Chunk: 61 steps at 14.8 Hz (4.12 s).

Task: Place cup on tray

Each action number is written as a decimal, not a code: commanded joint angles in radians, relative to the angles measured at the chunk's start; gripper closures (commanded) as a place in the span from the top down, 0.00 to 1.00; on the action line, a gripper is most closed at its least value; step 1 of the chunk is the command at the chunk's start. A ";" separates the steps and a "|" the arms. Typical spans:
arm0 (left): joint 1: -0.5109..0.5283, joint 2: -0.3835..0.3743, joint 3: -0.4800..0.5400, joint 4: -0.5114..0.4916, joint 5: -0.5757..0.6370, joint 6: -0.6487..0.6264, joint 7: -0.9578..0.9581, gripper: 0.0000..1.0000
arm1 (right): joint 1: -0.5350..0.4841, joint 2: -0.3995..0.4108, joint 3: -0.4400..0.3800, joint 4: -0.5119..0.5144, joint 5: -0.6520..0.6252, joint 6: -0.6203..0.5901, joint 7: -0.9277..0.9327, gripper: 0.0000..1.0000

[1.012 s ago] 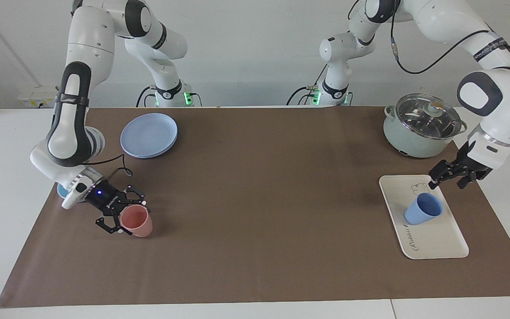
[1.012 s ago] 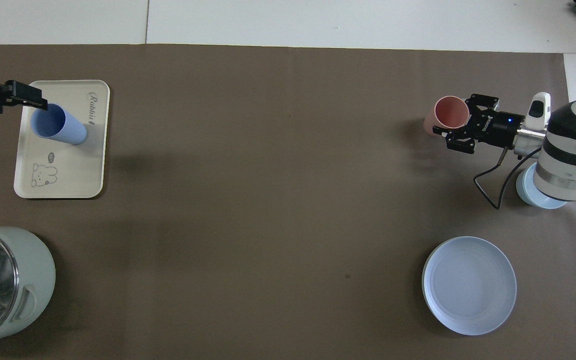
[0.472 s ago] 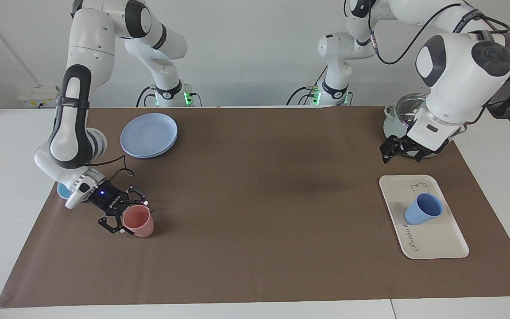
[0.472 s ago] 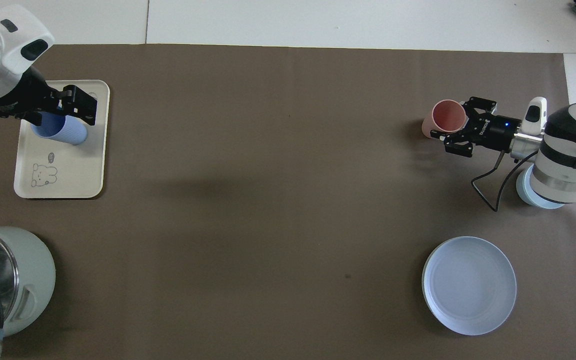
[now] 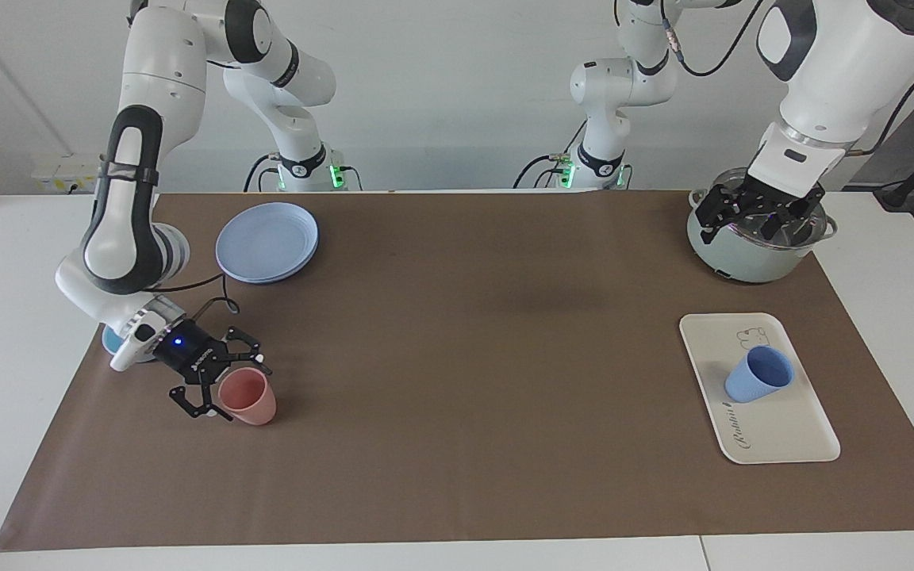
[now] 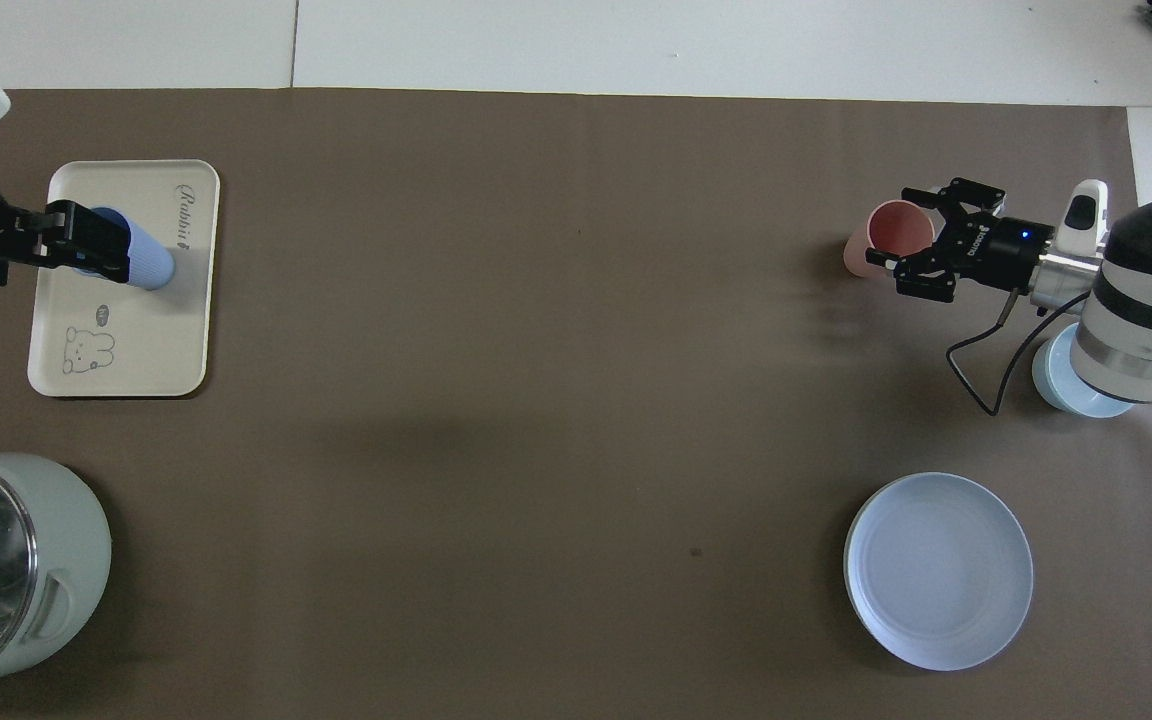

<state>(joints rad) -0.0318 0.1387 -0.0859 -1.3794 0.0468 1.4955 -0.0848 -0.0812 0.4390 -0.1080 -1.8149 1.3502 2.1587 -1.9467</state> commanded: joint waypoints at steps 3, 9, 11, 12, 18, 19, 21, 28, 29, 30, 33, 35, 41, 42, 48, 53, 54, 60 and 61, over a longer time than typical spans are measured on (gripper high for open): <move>0.006 -0.091 -0.002 -0.102 0.015 -0.041 0.005 1.00 | 0.011 -0.152 0.002 -0.009 -0.224 -0.005 0.317 1.00; 0.044 -0.166 -0.002 -0.208 -0.008 0.011 0.042 1.00 | 0.040 -0.291 0.007 0.020 -0.656 0.020 0.864 1.00; 0.067 -0.168 0.000 -0.208 -0.048 0.011 0.042 1.00 | 0.043 -0.333 0.013 0.023 -0.835 0.020 1.116 1.00; 0.070 -0.168 0.000 -0.211 -0.048 0.009 0.042 1.00 | 0.075 -0.353 0.016 0.026 -0.921 0.017 1.222 1.00; 0.085 -0.182 0.008 -0.211 -0.048 0.000 0.043 1.00 | 0.150 -0.454 0.014 0.058 -1.332 -0.205 1.831 1.00; 0.099 -0.185 0.006 -0.210 -0.048 0.000 0.043 1.00 | 0.140 -0.457 0.013 0.100 -1.332 -0.297 1.868 1.00; 0.101 -0.189 0.008 -0.210 -0.048 -0.001 0.045 1.00 | 0.123 -0.453 0.007 0.201 -1.327 -0.477 1.934 1.00; 0.102 -0.189 0.012 -0.210 -0.048 0.011 0.045 1.00 | 0.101 -0.505 0.014 0.209 -1.390 -0.646 1.950 1.00; 0.102 -0.188 0.012 -0.208 -0.048 0.014 0.045 1.00 | 0.109 -0.508 0.017 0.204 -1.402 -0.634 1.944 1.00; 0.101 -0.188 0.012 -0.208 -0.048 0.015 0.045 1.00 | 0.116 -0.506 0.021 0.204 -1.410 -0.632 1.942 1.00; 0.101 -0.185 0.011 -0.205 -0.048 0.048 0.045 1.00 | 0.115 -0.506 0.021 0.209 -1.392 -0.645 1.950 1.00; 0.101 -0.185 0.011 -0.205 -0.048 0.058 0.043 1.00 | 0.117 -0.506 0.021 0.206 -1.390 -0.637 1.948 1.00; 0.099 -0.185 0.011 -0.207 -0.048 0.057 0.046 1.00 | 0.118 -0.506 0.022 0.206 -1.387 -0.635 1.948 1.00; 0.098 -0.185 0.011 -0.207 -0.048 0.057 0.046 1.00 | 0.117 -0.506 0.022 0.206 -1.387 -0.635 1.945 1.00; 0.093 -0.185 0.011 -0.207 -0.048 0.057 0.046 1.00 | 0.115 -0.508 0.021 0.207 -1.347 -0.652 1.948 1.00; 0.098 -0.185 0.011 -0.208 -0.048 0.058 0.046 1.00 | 0.118 -0.510 0.022 0.204 -1.346 -0.645 1.945 1.00; 0.098 -0.186 0.011 -0.210 -0.048 0.058 0.046 1.00 | 0.118 -0.508 0.022 0.204 -1.347 -0.643 1.945 1.00; 0.099 -0.186 0.011 -0.210 -0.048 0.058 0.046 1.00 | 0.118 -0.510 0.022 0.204 -1.347 -0.643 1.945 1.00; 0.099 -0.186 0.011 -0.210 -0.048 0.058 0.046 1.00 | 0.118 -0.510 0.022 0.204 -1.347 -0.643 1.948 1.00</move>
<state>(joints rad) 0.0612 -0.0205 -0.0775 -1.5520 0.0114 1.5325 -0.0549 0.0377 -0.0424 -0.0887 -1.5778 -0.0140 1.4993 -0.0166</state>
